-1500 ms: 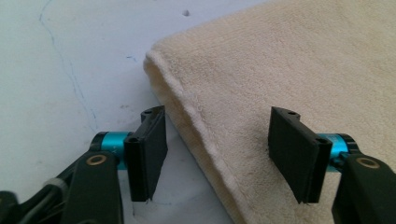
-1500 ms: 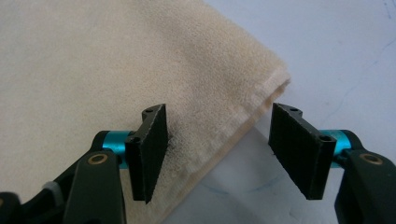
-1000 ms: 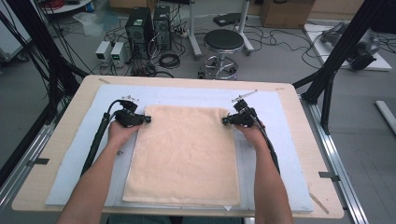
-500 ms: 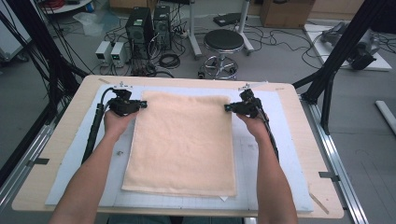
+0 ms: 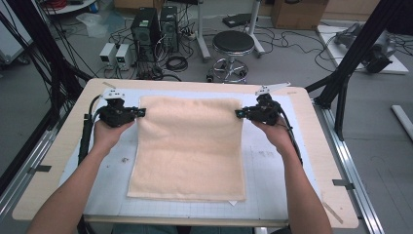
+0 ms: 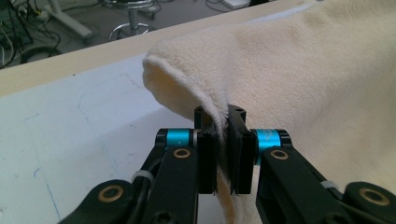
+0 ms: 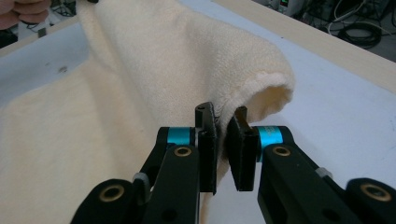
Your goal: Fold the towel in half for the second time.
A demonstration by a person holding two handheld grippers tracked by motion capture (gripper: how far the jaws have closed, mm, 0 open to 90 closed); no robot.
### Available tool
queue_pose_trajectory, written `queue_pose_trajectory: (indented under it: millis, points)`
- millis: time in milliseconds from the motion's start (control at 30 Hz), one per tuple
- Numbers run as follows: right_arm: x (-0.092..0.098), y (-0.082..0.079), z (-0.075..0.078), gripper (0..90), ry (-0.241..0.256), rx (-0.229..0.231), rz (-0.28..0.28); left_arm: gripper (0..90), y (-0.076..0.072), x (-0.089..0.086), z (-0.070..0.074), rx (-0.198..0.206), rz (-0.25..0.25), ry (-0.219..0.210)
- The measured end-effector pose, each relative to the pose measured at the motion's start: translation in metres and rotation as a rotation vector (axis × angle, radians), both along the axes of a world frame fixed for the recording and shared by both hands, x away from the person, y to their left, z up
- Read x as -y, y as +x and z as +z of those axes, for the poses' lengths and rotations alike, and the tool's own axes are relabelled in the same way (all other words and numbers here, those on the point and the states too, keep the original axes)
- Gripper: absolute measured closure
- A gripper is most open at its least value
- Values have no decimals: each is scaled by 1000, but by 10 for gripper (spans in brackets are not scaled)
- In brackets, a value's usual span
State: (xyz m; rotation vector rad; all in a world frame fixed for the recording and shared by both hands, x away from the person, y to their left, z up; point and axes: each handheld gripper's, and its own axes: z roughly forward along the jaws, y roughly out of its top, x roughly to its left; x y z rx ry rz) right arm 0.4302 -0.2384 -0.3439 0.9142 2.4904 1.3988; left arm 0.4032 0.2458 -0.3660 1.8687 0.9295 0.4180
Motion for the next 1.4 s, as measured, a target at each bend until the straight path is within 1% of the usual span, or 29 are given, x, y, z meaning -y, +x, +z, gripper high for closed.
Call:
queue_pose_trajectory:
  millis: [33,100,133,167,233,267,367,400,433,467,500,533,600,667,700,733,800,900,933,1000,1033,1067,1100,1133,1200,1300,1333,1400]
  points:
    - [1,-7,0,835,-1,19,16,835,-5,-1,0,3,-9,-5]
    - [2,-17,0,834,-9,17,26,835,-18,-1,-2,18,-34,4]
    - [2,-23,-1,834,-5,16,35,835,-25,-2,-3,19,-44,1]
    - [3,-29,-2,833,-11,17,45,834,-31,-3,-5,20,-55,3]
    - [3,-40,-6,832,-19,23,62,834,-44,-4,-11,24,-78,22]
    - [3,-47,-9,832,-24,14,65,833,-50,-4,-14,21,-87,21]
    - [2,-61,-21,830,-37,10,77,831,-65,-3,-25,6,-114,41]
    - [2,-66,-25,829,-41,-2,74,831,-70,-3,-29,0,-120,47]
    - [2,-71,-30,829,-44,-4,79,830,-75,-3,-34,-5,-123,47]
    - [2,-75,-35,826,-57,-18,87,828,-78,-3,-38,-17,-128,45]
    - [0,-80,-39,826,-69,-27,88,826,-81,-4,-42,-24,-137,55]
    - [-1,-84,-44,826,-74,-23,92,824,-84,-5,-46,-34,-142,58]
    - [0,-89,-54,823,-77,-51,91,814,-88,-6,-53,-64,-155,61]
    - [2,-93,-64,819,-78,-69,87,804,-92,-7,-57,-75,-164,65]
    - [2,-95,-68,813,-79,-73,86,795,-92,-8,-59,-86,-169,62]
    - [2,-97,-72,805,-85,-74,82,778,-93,-9,-60,-96,-171,71]
    - [3,-100,-76,782,-97,-78,76,745,-94,-12,-61,-106,-171,93]
    - [7,-101,-77,698,-92,-79,54,689,-95,-18,-62,-126,-155,103]
    - [9,-102,-76,661,-93,-82,49,681,-95,-21,-62,-129,-154,109]
    - [13,-104,-73,583,-96,-69,23,640,-96,-24,-60,-130,-152,103]
    - [15,-104,-72,559,-92,-66,17,620,-96,-25,-59,-126,-150,97]
    - [17,-105,-70,542,-85,-64,3,603,-95,-26,-57,-120,-148,101]
    - [19,-105,-68,529,-77,-52,-2,587,-94,-26,-55,-114,-141,93]
    - [21,-104,-66,503,-82,-40,-8,569,-93,-26,-53,-108,-134,93]
    - [21,-101,-60,457,-91,-29,-26,518,-88,-25,-49,-104,-128,87]
    - [19,-95,-53,430,-91,-18,-30,485,-81,-23,-41,-78,-120,72]
    - [17,-92,-51,426,-101,-3,-31,468,-78,-21,-38,-76,-116,71]
    - [13,-85,-48,415,-113,4,-27,440,-71,-17,-34,-66,-113,60]
